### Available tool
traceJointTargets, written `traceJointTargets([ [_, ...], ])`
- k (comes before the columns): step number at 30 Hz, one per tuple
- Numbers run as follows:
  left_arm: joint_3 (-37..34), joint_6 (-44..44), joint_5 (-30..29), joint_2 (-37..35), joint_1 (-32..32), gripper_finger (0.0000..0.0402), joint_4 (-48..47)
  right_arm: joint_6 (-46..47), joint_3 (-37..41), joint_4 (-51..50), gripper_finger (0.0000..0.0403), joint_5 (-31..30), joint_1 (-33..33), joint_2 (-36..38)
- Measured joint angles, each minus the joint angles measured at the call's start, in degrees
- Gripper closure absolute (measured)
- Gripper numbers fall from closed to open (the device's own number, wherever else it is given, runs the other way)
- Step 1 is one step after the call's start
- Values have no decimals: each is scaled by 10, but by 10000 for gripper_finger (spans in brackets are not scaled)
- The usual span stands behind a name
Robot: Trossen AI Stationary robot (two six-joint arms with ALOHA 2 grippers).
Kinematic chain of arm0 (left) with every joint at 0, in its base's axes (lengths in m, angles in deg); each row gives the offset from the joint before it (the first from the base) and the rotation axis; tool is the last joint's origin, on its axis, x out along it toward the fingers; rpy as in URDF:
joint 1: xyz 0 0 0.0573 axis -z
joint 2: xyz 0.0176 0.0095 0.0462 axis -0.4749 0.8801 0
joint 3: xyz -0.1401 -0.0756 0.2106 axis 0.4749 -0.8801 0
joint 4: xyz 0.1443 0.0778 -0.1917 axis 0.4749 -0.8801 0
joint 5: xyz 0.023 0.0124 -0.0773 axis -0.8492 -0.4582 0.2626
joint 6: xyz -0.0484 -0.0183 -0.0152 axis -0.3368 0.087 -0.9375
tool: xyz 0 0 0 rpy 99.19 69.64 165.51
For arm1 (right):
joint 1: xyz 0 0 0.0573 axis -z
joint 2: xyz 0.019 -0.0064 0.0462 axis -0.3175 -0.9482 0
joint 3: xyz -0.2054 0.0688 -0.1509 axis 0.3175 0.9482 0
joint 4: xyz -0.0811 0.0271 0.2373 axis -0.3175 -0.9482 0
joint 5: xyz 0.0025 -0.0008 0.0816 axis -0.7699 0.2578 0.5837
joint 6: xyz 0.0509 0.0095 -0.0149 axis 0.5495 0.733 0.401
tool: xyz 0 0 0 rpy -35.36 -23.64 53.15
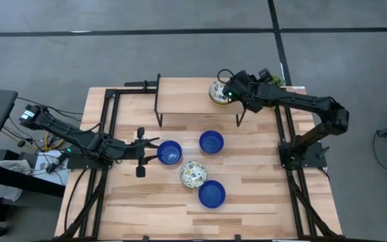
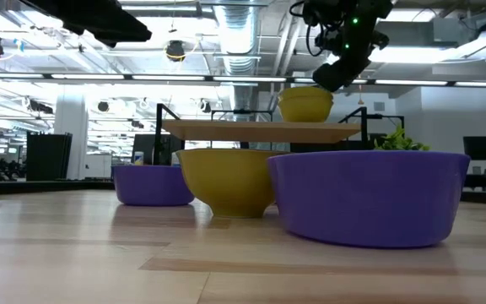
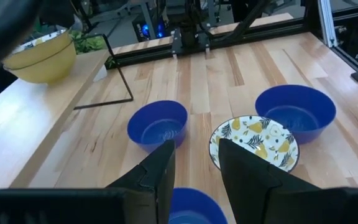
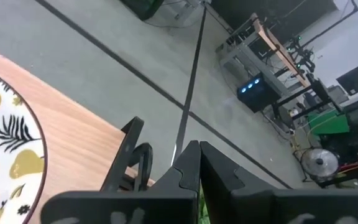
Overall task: Pick & Place Mini bowls
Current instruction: Stack the left white patterned bowl on top of the white patterned bowl on the shelf, then stack the white patterned bowl on top of the white patterned bowl on the shelf
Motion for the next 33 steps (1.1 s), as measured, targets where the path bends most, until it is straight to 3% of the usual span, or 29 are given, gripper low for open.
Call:
traceJointTargets([
  [3,0,-19,3,1,0,279,1,-7,-8,1,403,0,-3,7],
  [6,-6,-67,44,16,0,279,-1,2,-8,9,403,0,-22,32],
  [15,-6,-72,102,98,0,279,35,3,41,29,403,33,-144,164],
  [19,-6,-71,161,134,0,279,78,-46,118,110,403,143,-205,222],
  [25,-6,-42,191,176,0,279,119,-131,248,338,403,404,-298,296],
  [28,-5,-30,194,216,0,279,137,-145,284,401,403,520,-351,322],
  [30,-4,-2,194,246,0,279,151,-146,303,433,403,553,-388,329],
  [33,14,47,194,292,0,273,164,-157,323,482,403,544,-436,323],
])
